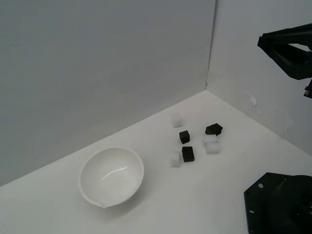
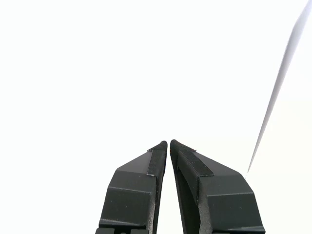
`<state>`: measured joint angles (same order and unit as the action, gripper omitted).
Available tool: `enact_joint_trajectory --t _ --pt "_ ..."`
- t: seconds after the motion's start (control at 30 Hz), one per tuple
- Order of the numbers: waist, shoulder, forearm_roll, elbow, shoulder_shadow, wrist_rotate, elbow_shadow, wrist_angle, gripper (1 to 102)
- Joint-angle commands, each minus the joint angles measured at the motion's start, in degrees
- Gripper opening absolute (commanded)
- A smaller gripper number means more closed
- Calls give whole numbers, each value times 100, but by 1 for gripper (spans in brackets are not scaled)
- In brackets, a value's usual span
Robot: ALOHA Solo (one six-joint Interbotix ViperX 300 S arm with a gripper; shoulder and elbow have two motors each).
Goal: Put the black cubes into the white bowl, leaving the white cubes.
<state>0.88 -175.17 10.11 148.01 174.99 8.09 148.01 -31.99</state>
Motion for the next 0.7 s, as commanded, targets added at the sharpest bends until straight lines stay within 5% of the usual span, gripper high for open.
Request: enact_joint_trajectory --t 0.0,0.27,0.4,0.67 --pt "44 598 88 -378 -571 53 -396 -211 3" --pt "35 2030 79 -1037 -2004 53 -1072 -1169 3" --pt "9 2663 -114 -1327 -2646 53 -1371 -1714 4" --pt "-457 3401 -255 -1406 -3393 88 -1441 -1942 6"
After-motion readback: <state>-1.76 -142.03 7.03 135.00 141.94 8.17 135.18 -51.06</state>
